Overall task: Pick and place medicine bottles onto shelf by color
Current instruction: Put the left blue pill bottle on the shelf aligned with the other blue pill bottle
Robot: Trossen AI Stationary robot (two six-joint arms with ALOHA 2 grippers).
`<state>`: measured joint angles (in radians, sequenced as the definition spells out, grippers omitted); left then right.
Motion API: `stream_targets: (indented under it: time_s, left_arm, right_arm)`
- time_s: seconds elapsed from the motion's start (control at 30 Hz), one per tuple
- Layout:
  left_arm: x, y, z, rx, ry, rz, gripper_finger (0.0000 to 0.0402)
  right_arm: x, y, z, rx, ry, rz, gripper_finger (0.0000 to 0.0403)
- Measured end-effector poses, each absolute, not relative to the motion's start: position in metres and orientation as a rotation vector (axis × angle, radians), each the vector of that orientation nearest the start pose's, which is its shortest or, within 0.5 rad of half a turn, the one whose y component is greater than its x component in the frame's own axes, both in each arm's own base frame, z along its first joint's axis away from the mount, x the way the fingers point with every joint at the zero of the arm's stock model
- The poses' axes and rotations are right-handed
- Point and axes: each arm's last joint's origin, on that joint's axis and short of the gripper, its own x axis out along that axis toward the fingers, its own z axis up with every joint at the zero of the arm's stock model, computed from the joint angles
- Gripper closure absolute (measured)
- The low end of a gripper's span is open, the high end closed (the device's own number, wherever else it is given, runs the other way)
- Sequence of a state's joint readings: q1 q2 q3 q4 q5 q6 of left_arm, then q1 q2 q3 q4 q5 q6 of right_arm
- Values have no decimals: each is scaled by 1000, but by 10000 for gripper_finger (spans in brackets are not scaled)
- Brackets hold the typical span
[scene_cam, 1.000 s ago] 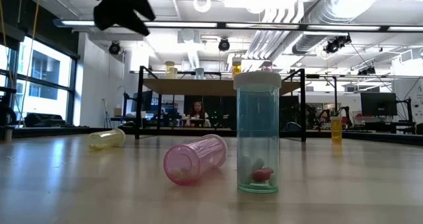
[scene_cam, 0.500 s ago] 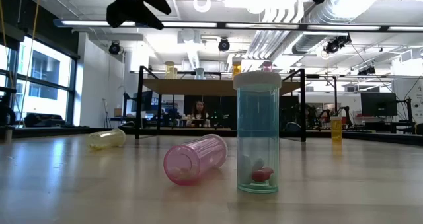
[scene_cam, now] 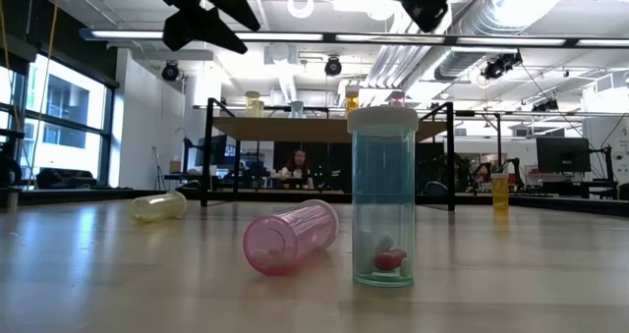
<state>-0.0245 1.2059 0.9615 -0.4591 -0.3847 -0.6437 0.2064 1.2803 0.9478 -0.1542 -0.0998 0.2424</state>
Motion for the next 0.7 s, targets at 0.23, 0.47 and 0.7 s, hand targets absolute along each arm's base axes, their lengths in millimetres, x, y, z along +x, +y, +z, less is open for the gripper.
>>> stream_targets:
  time_s: [0.23, 0.47, 0.7]
  left_arm:
    - [250, 4, 288, -427, 577, 507, 204]
    - [249, 3, 285, -439, 621, 472, 204]
    - [248, 2, 284, -443, 643, 457, 204]
  right_arm:
    - [298, 88, 265, 190, 506, 332, 198]
    - [311, 116, 241, 161, 509, 401, 198]
    - [314, 143, 212, 29, 562, 465, 198]
